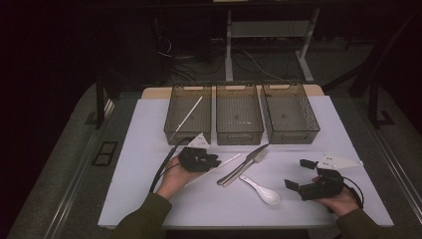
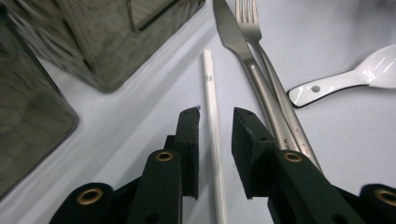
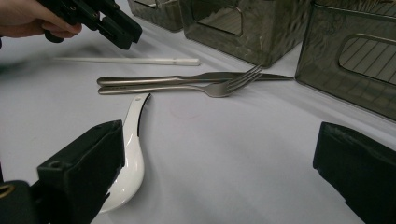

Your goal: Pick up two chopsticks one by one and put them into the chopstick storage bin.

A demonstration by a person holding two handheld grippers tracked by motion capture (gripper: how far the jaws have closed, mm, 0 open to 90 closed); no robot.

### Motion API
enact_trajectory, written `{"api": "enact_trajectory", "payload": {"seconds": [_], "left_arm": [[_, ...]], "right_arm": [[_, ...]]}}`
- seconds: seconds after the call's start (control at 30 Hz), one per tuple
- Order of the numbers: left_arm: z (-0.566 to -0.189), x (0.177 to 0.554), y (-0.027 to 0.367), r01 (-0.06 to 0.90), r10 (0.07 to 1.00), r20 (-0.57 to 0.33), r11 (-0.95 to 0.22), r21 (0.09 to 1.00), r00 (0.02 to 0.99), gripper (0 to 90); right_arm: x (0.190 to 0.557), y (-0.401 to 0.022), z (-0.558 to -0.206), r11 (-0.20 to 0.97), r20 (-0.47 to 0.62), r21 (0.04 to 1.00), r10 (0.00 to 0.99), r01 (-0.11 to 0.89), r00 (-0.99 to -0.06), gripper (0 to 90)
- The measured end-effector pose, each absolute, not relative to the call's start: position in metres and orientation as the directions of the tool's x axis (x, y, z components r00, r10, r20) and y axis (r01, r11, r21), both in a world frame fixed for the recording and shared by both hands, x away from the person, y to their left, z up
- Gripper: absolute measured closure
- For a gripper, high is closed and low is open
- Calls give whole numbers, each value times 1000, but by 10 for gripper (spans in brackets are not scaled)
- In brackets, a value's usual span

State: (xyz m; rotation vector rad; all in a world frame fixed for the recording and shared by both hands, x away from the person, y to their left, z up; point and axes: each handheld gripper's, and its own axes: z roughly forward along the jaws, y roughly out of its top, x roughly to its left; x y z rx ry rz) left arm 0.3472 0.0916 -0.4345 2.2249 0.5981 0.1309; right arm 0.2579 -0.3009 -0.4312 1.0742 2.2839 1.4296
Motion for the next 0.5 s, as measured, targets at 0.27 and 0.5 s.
{"api": "enact_trajectory", "payload": {"seconds": [0.27,0.5], "left_arm": [[-441,348,85,370,450,-79,-608,703,889,745],[-446,347,83,376,458,-68,-627,682,887,764]], "right_arm": [[258,-301,-431,252,171,853,692,457,-702,21],[258,-301,-431,251,172,854,691,456,-702,22]]}}
